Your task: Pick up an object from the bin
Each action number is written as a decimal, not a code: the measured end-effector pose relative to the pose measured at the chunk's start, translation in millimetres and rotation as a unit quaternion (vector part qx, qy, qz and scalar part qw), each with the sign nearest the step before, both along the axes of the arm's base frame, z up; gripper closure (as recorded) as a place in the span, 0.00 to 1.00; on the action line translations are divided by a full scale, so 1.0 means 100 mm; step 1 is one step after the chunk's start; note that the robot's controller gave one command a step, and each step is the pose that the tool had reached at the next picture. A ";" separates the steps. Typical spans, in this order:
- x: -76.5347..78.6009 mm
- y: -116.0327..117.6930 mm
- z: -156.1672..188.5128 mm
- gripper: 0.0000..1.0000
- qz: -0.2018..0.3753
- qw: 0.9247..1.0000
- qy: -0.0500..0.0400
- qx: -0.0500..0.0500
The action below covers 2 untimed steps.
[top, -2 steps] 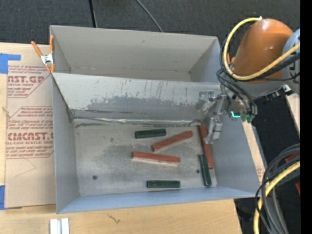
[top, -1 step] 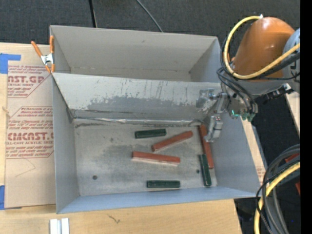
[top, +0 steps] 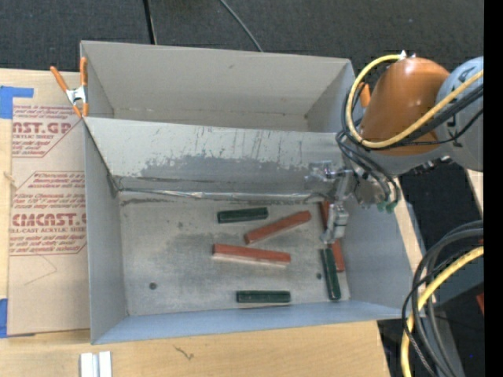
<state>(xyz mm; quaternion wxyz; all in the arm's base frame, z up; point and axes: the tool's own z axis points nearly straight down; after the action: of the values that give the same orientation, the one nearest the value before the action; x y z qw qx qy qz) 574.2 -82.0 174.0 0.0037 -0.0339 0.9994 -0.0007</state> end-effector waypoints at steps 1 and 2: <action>-0.23 0.51 -0.58 0.00 0.074 0.997 0.002 0.000; 0.04 0.75 -0.94 0.00 0.094 0.996 0.003 0.002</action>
Offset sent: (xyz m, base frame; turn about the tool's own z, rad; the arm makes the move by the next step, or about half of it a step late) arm 0.0139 0.0667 -0.1040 -0.1895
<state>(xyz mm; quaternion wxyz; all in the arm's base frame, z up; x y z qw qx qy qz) 578.1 -7.3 79.9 0.0010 -0.1277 0.9918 0.0017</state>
